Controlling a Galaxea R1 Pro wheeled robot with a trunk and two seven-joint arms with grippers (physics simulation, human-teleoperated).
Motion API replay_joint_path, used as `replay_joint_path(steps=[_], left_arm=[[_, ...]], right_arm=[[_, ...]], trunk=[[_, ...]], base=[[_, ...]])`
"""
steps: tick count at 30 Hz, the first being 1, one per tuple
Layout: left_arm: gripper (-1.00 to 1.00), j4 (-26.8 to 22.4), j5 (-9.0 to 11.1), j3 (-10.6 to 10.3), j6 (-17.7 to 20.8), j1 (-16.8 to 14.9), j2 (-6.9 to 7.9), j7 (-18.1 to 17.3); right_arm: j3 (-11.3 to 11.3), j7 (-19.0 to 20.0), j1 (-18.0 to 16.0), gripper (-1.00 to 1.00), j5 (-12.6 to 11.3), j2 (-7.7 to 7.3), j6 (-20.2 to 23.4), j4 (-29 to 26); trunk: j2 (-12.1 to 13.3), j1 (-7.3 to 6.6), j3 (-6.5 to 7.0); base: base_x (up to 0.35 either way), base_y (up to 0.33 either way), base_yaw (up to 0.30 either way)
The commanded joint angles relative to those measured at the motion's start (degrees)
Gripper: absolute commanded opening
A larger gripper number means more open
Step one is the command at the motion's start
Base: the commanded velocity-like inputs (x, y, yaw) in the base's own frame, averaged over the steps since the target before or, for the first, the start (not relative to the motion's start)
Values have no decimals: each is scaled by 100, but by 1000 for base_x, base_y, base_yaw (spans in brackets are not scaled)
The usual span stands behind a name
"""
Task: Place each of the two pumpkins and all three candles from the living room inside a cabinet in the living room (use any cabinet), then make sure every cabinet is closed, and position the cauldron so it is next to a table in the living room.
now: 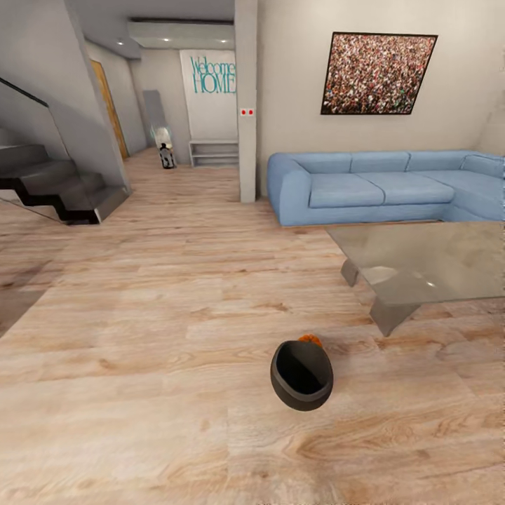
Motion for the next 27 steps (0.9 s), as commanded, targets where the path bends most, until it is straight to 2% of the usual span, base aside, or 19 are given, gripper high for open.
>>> replay_joint_path(steps=[1, 13, 27], left_arm=[[100, 0, 0, 0, 0, 0, 0, 0], [100, 0, 0, 0, 0, 1, -2, 0], [100, 0, 0, 0, 0, 0, 4, 0]], right_arm=[[-1, 0, 0, 100, -2, 0, 0, 0], [2, 0, 0, 100, 0, -7, 0, 0], [-1, 168, 0, 100, 10, -9, 0, 9]], trunk=[[0, 0, -9], [0, 0, -106], [0, 0, -140]], base=[[7, 3, -148], [6, 11, -160], [148, 227, -251]])
